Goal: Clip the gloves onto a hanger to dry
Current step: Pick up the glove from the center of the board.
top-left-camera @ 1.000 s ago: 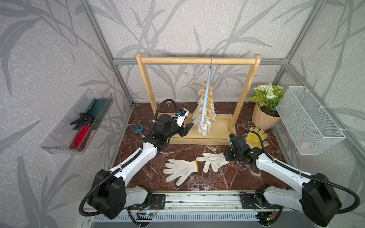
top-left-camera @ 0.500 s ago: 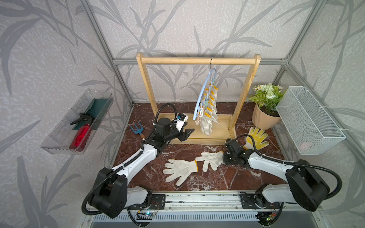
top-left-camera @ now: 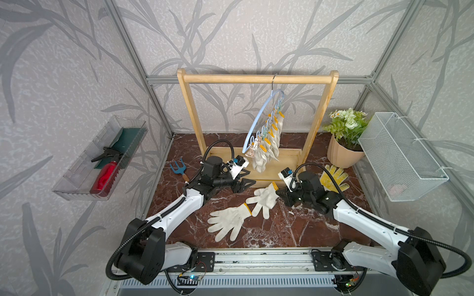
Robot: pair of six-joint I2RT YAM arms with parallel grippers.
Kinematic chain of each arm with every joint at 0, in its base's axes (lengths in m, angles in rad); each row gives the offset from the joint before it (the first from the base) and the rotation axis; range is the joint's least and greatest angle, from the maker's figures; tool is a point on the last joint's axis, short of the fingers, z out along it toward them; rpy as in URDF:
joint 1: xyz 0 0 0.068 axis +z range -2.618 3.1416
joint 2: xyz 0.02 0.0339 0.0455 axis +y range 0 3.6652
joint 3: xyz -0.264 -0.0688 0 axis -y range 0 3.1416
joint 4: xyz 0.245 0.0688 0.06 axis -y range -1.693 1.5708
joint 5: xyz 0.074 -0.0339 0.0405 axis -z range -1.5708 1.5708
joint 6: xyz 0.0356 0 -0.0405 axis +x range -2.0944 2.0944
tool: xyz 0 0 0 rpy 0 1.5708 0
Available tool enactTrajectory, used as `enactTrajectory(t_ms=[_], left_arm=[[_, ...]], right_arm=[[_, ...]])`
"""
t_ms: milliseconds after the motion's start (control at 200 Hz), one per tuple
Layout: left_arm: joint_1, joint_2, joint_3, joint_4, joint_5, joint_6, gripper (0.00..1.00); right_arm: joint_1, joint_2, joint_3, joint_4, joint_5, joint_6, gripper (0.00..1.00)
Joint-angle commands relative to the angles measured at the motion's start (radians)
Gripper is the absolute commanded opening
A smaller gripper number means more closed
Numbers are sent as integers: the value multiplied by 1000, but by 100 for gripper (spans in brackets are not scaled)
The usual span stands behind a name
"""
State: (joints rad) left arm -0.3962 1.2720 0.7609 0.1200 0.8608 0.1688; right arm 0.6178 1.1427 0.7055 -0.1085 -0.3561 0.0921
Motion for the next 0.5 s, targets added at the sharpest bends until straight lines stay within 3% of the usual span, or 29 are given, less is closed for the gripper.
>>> enactTrajectory(t_ms=[0, 360, 495], left_arm=[[3, -44, 12, -22, 107, 46, 61], [5, -26, 15, 54, 107, 36, 61], [5, -25, 38, 27, 174, 52, 61]], right_arm=[[18, -23, 84, -52, -137, -164, 0], [24, 28, 237, -172, -355, -326, 0], [24, 49, 274, -194, -397, -352, 0]])
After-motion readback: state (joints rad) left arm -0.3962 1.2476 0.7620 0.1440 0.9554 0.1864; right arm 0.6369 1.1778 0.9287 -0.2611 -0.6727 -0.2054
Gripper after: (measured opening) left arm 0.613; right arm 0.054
